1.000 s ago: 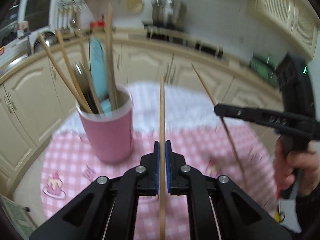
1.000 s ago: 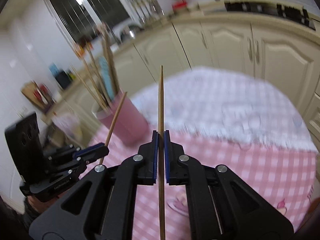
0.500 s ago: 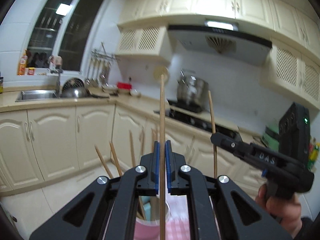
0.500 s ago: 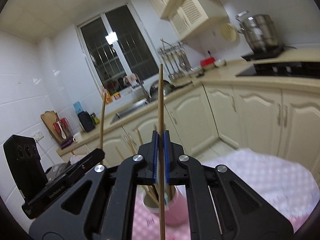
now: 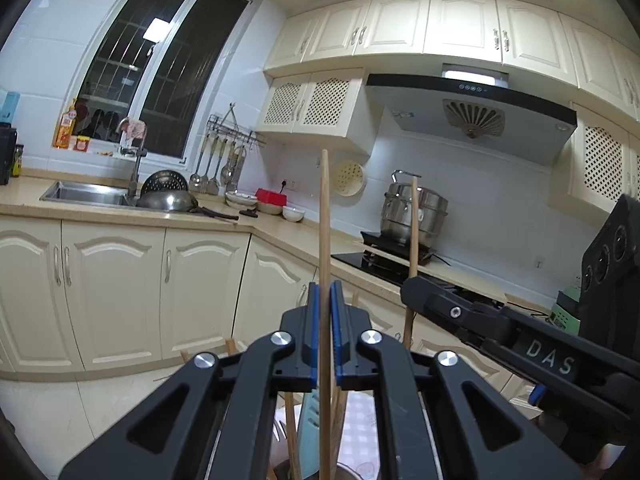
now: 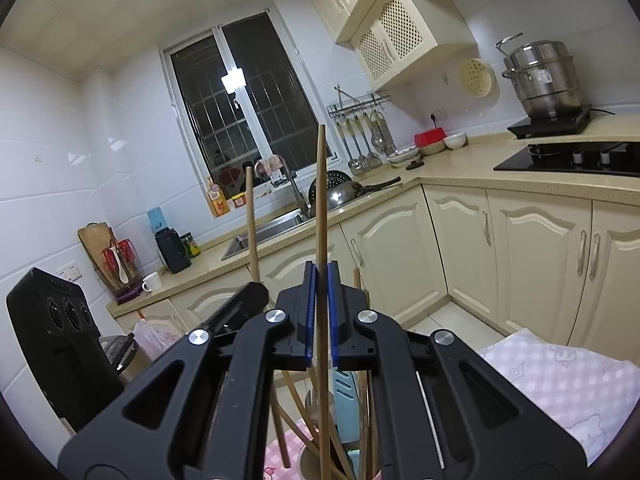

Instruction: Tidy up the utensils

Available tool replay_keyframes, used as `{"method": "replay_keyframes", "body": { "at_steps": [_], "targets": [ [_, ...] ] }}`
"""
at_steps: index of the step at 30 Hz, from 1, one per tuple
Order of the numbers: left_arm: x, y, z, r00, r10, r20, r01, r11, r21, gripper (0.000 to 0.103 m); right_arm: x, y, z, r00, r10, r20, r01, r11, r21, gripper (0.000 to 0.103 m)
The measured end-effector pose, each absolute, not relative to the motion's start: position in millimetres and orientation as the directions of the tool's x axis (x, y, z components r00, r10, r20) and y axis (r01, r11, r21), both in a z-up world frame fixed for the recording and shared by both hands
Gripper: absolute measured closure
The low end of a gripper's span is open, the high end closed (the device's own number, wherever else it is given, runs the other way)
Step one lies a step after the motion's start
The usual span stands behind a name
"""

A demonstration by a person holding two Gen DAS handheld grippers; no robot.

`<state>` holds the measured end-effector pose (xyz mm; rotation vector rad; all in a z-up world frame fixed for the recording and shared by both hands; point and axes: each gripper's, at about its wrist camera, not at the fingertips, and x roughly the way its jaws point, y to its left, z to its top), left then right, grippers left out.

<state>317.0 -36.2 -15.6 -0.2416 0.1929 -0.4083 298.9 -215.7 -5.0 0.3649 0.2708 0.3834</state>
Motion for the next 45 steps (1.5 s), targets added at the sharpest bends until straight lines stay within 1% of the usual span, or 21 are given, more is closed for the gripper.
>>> {"method": "replay_keyframes", "body": {
  "at_steps": [7,11,12,13,14,15,16,17,18,20,22,23,25,30,36,41,45],
  "targets": [
    [323,-35,-42,0.898,-0.408,-0.163,0.352,0.89,-0.288,0.098,304,-213,-26,0.883,0.407,-0.234,-0.296,0.87,0.395,0.097],
    [322,-37,-53,0.891,-0.416,-0.18,0.359,0.891,-0.278,0.096,305,-212,-37,0.859,0.426,-0.282,-0.298,0.866,0.401,0.096],
    [321,-37,-54,0.886,-0.422,-0.189,0.365,0.889,-0.275,0.089,304,-213,-39,0.846,0.435,-0.308,-0.298,0.866,0.402,0.095],
    [319,-36,-55,0.882,-0.426,-0.2,0.368,0.89,-0.269,0.077,302,-215,-41,0.845,0.431,-0.318,-0.29,0.867,0.404,0.092],
    [316,-33,-55,0.889,-0.409,-0.207,0.351,0.898,-0.265,0.064,297,-221,-41,0.855,0.41,-0.317,-0.267,0.872,0.41,0.078],
    [311,-27,-55,0.899,-0.388,-0.202,0.329,0.904,-0.271,0.042,291,-229,-41,0.867,0.391,-0.308,-0.243,0.872,0.424,0.041],
    [305,-20,-54,0.897,-0.397,-0.197,0.336,0.899,-0.281,0.029,286,-236,-41,0.879,0.378,-0.292,-0.228,0.869,0.438,0.012],
    [300,-14,-52,0.898,-0.397,-0.19,0.336,0.897,-0.286,0.019,279,-243,-39,0.892,0.357,-0.279,-0.208,0.87,0.447,0.012],
    [293,-9,-49,0.907,-0.377,-0.188,0.319,0.906,-0.279,0.014,275,-247,-38,0.895,0.348,-0.279,-0.2,0.872,0.447,0.012],
    [283,-6,-45,0.91,-0.364,-0.2,0.311,0.917,-0.251,0.009,267,-258,-35,0.897,0.338,-0.284,-0.185,0.872,0.453,0.012],
    [270,-4,-39,0.914,-0.334,-0.231,0.29,0.935,-0.207,0.006,259,-266,-32,0.897,0.325,-0.3,-0.165,0.875,0.456,0.006],
    [265,-4,-37,0.914,-0.326,-0.243,0.284,0.94,-0.19,0.005,255,-268,-30,0.896,0.314,-0.314,-0.152,0.881,0.448,0.006],
    [253,-4,-33,0.914,-0.302,-0.271,0.266,0.95,-0.161,0.004,246,-272,-28,0.897,0.292,-0.333,-0.13,0.893,0.431,0.006],
    [226,-2,-27,0.913,-0.249,-0.323,0.215,0.967,-0.135,0.004,221,-280,-22,0.897,0.257,-0.358,-0.094,0.905,0.415,0.006],
    [181,-4,-21,0.927,-0.182,-0.327,0.167,0.983,-0.074,0.004,182,-283,-16,0.891,0.25,-0.38,-0.09,0.916,0.391,0.006],
    [144,-15,-17,0.938,-0.134,-0.32,0.136,0.991,-0.014,0.004,147,-278,-14,0.886,0.222,-0.407,-0.079,0.937,0.339,0.006],
    [110,-25,-14,0.95,-0.092,-0.297,0.106,0.994,0.03,0.004,129,-274,-15,0.884,0.211,-0.418,-0.084,0.949,0.302,0.006]
  ]
}}
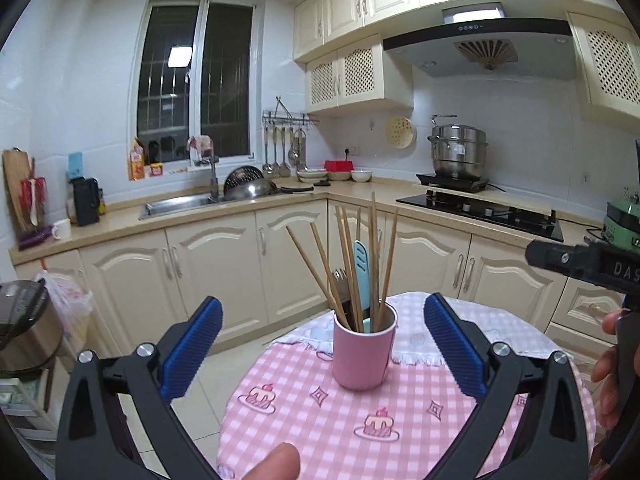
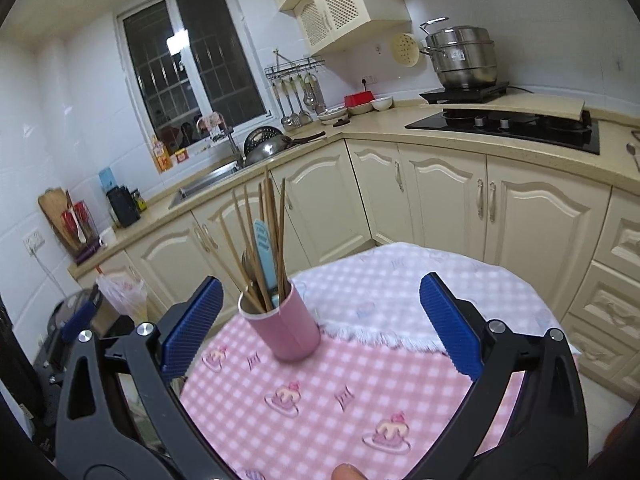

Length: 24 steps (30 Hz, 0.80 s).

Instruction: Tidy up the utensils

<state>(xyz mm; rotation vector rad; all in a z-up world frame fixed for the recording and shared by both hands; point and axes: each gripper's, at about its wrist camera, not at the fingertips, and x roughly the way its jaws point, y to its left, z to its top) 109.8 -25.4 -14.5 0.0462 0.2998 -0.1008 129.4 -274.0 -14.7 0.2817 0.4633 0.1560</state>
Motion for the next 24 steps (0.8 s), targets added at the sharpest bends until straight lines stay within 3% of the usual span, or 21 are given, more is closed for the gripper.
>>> {"method": "replay_keyframes", "body": {
  "at_steps": [10,24],
  "targets": [
    [54,-31,-7,0.952,-0.038,-0.302,0.049,0.998,0.029,0.004,65,-253,-10,0.904,0.144,-0.403,-0.088,0.984,0.156,0.006],
    [-6,-22,26,0.966,-0.018,-0.258,0.018,1.0,0.0,0.004,9,-236,5,0.936,0.079,-0.343,-0.052,0.995,0.088,0.006]
  ]
}}
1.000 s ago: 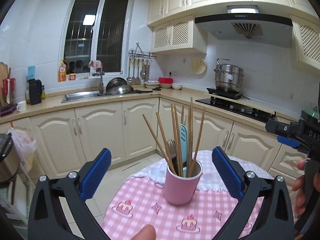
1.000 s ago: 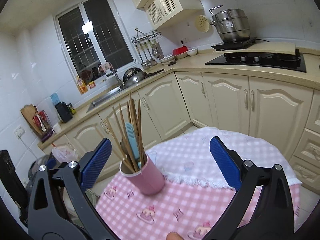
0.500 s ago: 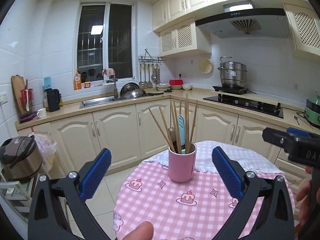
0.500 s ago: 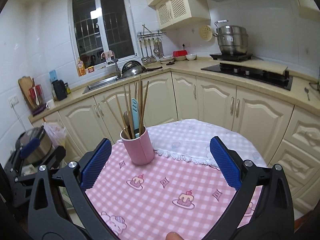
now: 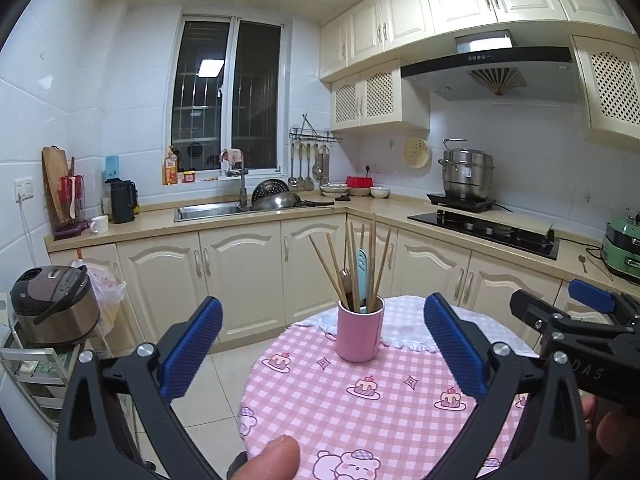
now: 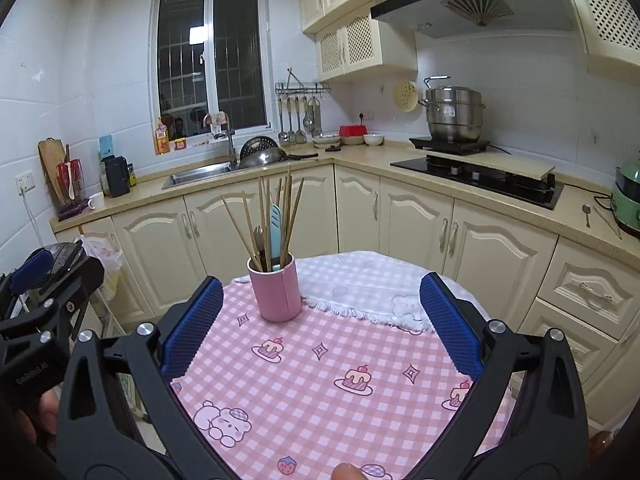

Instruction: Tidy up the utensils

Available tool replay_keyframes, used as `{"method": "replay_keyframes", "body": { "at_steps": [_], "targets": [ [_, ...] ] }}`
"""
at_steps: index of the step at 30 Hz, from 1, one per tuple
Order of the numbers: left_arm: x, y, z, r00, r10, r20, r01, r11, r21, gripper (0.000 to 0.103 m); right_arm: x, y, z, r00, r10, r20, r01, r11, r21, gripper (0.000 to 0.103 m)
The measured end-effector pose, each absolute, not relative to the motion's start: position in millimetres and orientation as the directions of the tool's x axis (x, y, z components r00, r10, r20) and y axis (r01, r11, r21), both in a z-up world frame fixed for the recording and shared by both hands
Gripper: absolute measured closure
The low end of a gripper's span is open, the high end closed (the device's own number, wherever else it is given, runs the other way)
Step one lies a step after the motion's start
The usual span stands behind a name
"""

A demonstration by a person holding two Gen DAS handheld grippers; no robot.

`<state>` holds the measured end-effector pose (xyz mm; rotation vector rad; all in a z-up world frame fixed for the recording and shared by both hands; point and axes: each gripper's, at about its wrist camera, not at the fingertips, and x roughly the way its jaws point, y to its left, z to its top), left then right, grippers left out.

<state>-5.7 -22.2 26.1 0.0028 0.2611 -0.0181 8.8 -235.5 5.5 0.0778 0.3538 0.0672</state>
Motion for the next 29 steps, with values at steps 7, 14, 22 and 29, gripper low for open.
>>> {"method": "replay_keyframes", "body": {
  "at_steps": [7,14,22,29],
  "targets": [
    [-11,-13,30,0.966,-0.016,-0.256,0.017,1.0,0.001,0.004,4,-227,5,0.938,0.076,-0.338,-0.051,0.995,0.084,0.006],
    [-15,-11,33,0.973,-0.027,-0.23,0.03,0.999,0.01,0.004,3,-224,5,0.94,0.076,-0.333,-0.052,0.995,0.08,0.006],
    [-15,-12,31,0.977,-0.037,-0.212,0.035,0.999,-0.015,0.004,2,-222,4,0.94,0.08,-0.331,-0.057,0.995,0.078,0.006],
    [-10,-11,28,0.971,-0.021,-0.238,0.016,1.0,-0.026,0.004,1,-223,4,0.94,0.081,-0.331,-0.058,0.995,0.079,0.006]
  ]
}}
